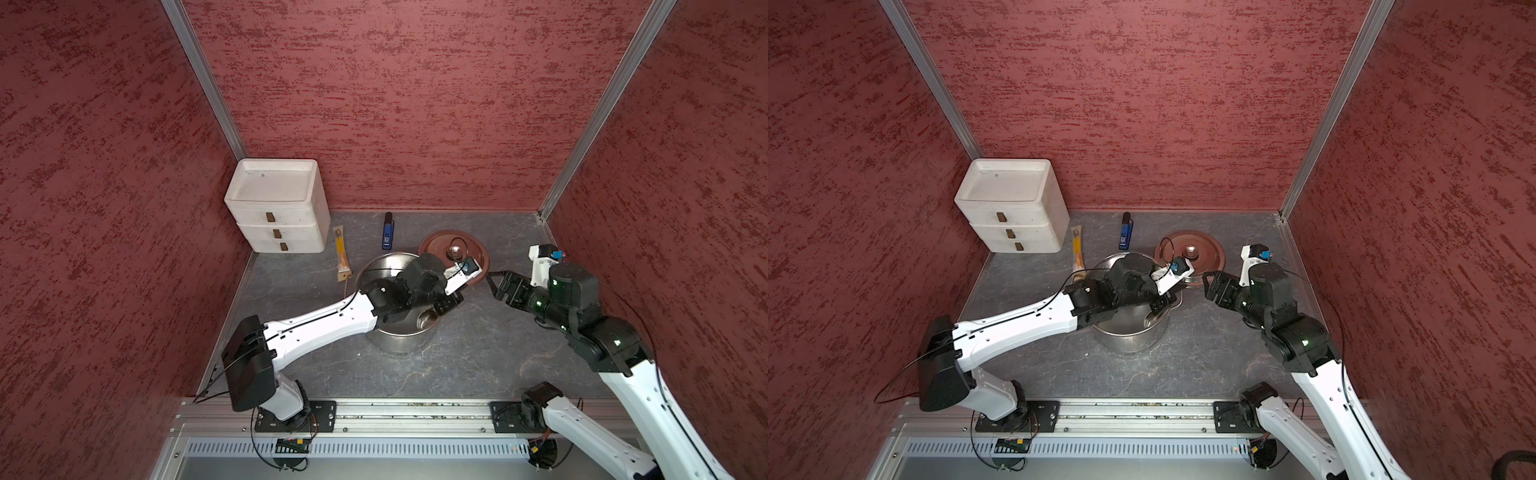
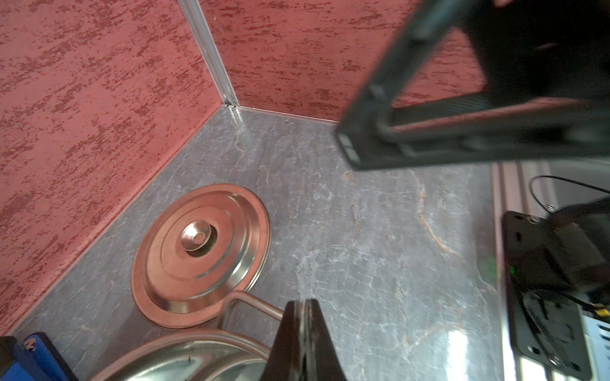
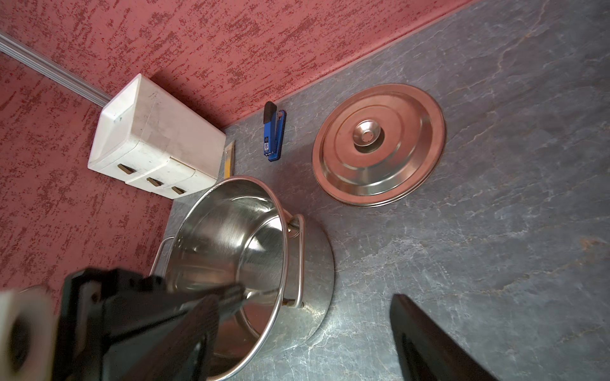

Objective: Stir the soup with a spoon
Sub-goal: Stir the soup in the pan with a stick.

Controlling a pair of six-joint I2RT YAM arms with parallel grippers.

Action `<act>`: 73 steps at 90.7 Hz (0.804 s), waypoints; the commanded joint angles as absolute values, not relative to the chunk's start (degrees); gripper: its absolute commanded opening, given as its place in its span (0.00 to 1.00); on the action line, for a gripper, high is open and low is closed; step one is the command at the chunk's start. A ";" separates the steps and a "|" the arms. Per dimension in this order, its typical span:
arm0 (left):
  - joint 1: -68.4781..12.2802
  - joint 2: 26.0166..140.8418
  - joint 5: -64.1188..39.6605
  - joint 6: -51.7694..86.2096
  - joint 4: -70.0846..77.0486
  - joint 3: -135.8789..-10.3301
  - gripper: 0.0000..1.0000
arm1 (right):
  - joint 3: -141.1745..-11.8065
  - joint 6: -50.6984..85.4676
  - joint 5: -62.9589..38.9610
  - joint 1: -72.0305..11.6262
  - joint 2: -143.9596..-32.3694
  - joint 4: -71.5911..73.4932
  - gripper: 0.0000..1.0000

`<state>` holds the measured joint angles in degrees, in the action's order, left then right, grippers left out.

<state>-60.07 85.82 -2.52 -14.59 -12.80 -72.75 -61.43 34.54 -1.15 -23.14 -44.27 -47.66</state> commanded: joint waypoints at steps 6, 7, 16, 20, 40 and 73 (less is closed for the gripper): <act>-61.01 78.59 1.59 -10.41 -15.92 -66.77 0.00 | -60.99 34.89 -1.90 -23.02 -45.39 -46.14 0.85; -61.05 78.06 1.98 -10.17 -16.05 -66.34 0.00 | -61.00 34.89 -1.96 -22.98 -45.50 -46.01 0.85; -60.70 73.86 5.61 -8.96 -17.67 -63.01 0.00 | -60.97 34.90 -2.52 -23.01 -46.51 -45.05 0.85; -60.18 72.30 6.71 -8.29 -18.58 -61.92 0.00 | -60.94 34.79 -2.61 -23.03 -46.97 -44.61 0.85; -53.10 65.99 8.17 -5.43 -20.58 -57.33 0.00 | -60.89 35.11 -3.92 -22.99 -49.22 -42.35 0.85; -35.67 70.65 3.20 -8.27 -17.74 -61.41 0.00 | -62.03 34.96 -3.06 -23.02 -49.13 -43.04 0.85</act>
<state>-39.05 67.90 5.63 -6.96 -20.03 -58.33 -61.43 34.72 -3.38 -23.14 -50.00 -43.94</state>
